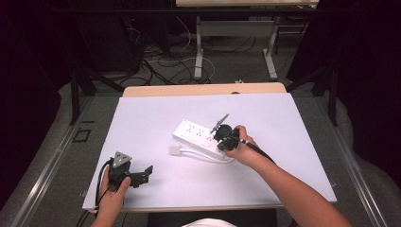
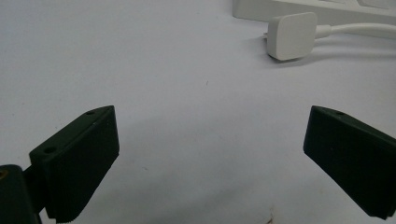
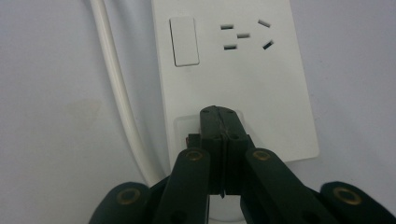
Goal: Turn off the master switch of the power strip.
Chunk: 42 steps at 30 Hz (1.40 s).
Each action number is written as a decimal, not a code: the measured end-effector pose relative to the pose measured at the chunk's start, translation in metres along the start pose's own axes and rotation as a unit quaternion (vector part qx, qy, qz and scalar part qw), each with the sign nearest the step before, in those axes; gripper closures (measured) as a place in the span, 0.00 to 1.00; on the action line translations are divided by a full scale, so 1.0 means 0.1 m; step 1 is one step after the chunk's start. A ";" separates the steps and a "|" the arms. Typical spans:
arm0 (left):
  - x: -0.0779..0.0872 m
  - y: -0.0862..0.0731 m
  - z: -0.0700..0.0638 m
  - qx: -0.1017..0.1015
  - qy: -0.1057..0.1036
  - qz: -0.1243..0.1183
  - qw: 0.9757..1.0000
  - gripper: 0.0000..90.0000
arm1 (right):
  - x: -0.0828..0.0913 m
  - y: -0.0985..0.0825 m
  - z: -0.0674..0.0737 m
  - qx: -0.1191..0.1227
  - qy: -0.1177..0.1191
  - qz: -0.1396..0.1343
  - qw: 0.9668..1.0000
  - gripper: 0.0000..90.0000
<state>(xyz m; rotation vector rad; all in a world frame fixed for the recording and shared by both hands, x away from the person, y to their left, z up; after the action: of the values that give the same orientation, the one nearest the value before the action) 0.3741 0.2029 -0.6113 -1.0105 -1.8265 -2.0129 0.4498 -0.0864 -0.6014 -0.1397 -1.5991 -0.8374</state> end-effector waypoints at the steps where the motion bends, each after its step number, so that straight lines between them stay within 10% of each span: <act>1: 0.00 0.00 0.00 -0.002 0.000 0.001 1.000 0.04 | 0.00 0.01 -0.02 0.013 -0.002 -0.001 1.000 1.00; 21: 0.00 0.01 0.01 0.003 0.001 -0.003 1.000 0.04 | 0.03 0.02 0.00 0.012 -0.002 -0.006 1.000 0.94; 42: 0.00 0.00 0.02 0.002 0.001 0.000 1.000 0.04 | 0.07 0.08 0.05 -0.011 0.008 -0.019 1.000 0.57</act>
<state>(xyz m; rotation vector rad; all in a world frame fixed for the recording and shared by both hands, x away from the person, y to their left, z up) 0.3745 0.2045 -0.6110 -1.0062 -1.8298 -2.0090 0.4483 -0.0807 -0.5917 -0.1182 -1.5827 -0.8837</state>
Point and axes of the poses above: each handheld gripper's, and its own axes: x roughly backward along the jaws, y roughly out of its top, z roughly to its left, the point moved 10 cm from there along -x, roughly forward along the jaws, and after that the axes turned 6 degrees about y, right-handed, at the moved point
